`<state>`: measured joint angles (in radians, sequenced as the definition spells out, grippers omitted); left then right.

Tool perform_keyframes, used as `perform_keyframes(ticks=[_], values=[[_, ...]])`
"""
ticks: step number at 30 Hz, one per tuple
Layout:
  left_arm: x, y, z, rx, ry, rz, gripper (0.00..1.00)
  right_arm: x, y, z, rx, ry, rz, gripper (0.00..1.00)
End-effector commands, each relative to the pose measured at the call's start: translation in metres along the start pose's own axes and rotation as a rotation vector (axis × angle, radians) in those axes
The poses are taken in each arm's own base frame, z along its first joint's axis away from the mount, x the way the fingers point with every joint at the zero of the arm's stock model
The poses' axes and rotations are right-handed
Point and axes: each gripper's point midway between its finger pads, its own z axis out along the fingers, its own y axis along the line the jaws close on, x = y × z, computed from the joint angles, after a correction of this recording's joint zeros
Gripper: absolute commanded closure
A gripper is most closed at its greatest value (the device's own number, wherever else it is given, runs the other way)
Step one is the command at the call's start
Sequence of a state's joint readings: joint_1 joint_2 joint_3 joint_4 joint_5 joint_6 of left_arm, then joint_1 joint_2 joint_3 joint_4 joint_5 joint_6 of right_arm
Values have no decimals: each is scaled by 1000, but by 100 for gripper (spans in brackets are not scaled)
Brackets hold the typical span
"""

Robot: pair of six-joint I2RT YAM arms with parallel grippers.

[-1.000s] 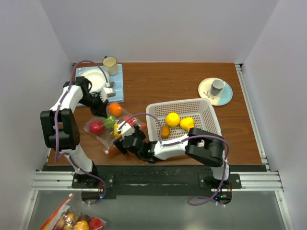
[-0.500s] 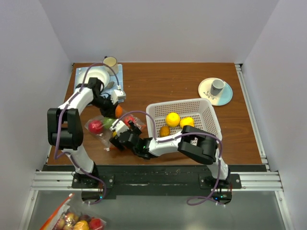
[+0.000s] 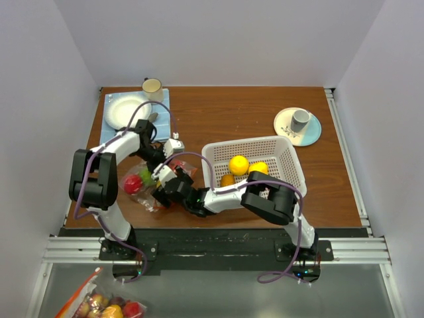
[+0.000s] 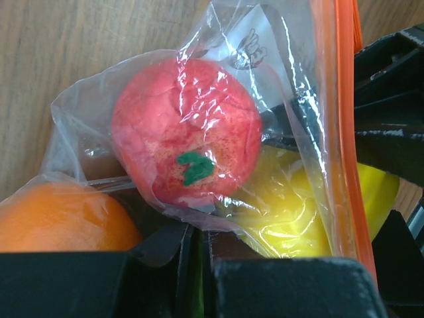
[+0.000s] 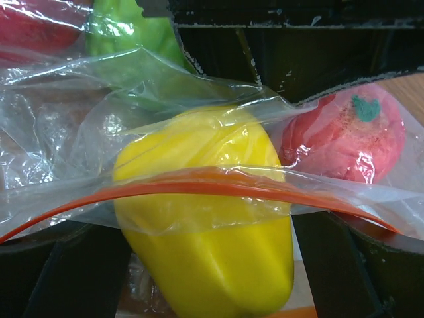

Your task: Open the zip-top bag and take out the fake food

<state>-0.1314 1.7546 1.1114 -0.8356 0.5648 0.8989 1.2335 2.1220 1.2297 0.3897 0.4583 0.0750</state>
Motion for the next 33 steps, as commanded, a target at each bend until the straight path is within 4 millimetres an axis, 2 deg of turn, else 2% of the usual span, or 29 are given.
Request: perform_keyframes(ticks=[1,3,4,5,6,7,8,13,16,17,18,19,20,22,24,25,26,27,28,30,32,33], values=[[12,-18,-1,38,39,-41,90,-17,5,4,-37,-48,58,15],[14,-18,-1,32,44,-40,90,-15,7,-1,-63,-43,62,27],[15,-17,-1,25,49,-43,90,-26,6,-7,-71,-59,74,43],[15,-14,0,12,48,-39,90,-23,4,-13,-74,-49,84,51],[17,-12,-1,-4,54,-37,90,-27,3,-19,-79,-58,95,58],[17,-10,-2,-14,54,-36,90,-41,1,-31,-92,-85,116,66],[17,-6,-3,-28,50,-35,90,-37,-2,-38,-91,-73,128,68],[7,13,-18,-70,6,-58,91,-38,-10,-68,-91,-47,140,75],[3,25,-31,-110,-13,-68,91,-39,-18,-85,-87,-31,143,74],[4,25,-34,-111,-13,-74,91,-32,-24,-89,-65,-3,133,74],[2,24,-37,-117,-20,-72,91,-44,-32,-98,-46,-24,145,74],[1,22,-39,-115,-23,-72,91,-46,-37,-104,-25,-24,152,74],[0,19,-41,-115,-28,-70,91,-43,-46,-110,5,-15,147,74],[-5,11,-47,-108,-53,-65,91,-60,-79,-126,123,-68,161,75],[-16,7,-58,-116,-86,-54,91,-57,-109,-134,222,-61,157,76],[-18,1,-62,-104,-90,-61,91,-60,-134,-139,280,-64,188,85],[-20,0,-67,-105,-100,-60,91,-51,-148,-141,320,-25,214,90],[-31,-1,-79,-118,-134,-43,90,-51,-162,-143,356,-20,244,95],[-32,-3,-85,-120,-141,-45,90,-45,-187,-147,430,1,270,98],[-33,8,-105,-173,-167,-52,88,-37,-203,-150,474,24,305,97],[-19,25,-120,-231,-177,-88,86,-32,-212,-147,488,39,329,58],[-8,34,-120,-247,-153,-107,84,-30,-211,-146,487,46,327,43]])
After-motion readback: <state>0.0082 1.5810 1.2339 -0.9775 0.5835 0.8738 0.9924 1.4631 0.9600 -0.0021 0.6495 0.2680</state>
